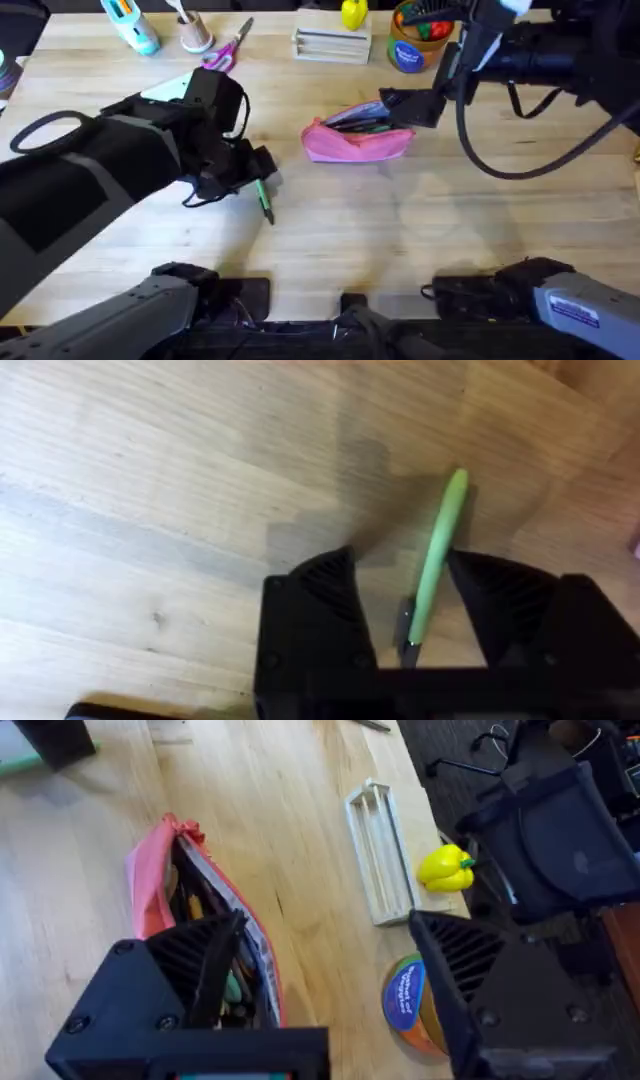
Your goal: Unzip the bag, pick up the pens from the table one at a time and place them inside, then zip the bag closed.
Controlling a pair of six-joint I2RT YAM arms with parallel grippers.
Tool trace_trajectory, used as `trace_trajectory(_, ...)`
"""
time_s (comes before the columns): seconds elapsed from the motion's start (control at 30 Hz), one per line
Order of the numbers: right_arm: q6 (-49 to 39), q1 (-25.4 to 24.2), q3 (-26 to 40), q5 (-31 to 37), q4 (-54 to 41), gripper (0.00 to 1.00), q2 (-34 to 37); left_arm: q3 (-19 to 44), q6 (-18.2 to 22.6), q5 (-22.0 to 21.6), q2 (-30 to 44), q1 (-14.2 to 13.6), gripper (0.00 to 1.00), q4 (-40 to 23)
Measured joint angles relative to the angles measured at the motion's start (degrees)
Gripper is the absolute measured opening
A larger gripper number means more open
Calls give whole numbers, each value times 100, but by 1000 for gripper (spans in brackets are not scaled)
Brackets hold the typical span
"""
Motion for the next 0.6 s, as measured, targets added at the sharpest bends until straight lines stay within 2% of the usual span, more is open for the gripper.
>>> trace_trajectory(0.1,0,0,0,0,1,993,0,0,-33,26,26,-1,431,-4)
trace_trajectory(0.23,-2,0,0,-2,0,993,0,0,-45,12,33,0,319,-59)
trace_trajectory(0.37,-1,0,0,-2,0,993,0,30,-75,40,75,10,71,-113)
trace_trajectory(0.53,0,0,0,0,1,993,0,72,-73,80,98,11,48,-152)
trace_trajectory(0.6,-2,0,0,0,25,993,0,165,-64,266,168,9,45,-271)
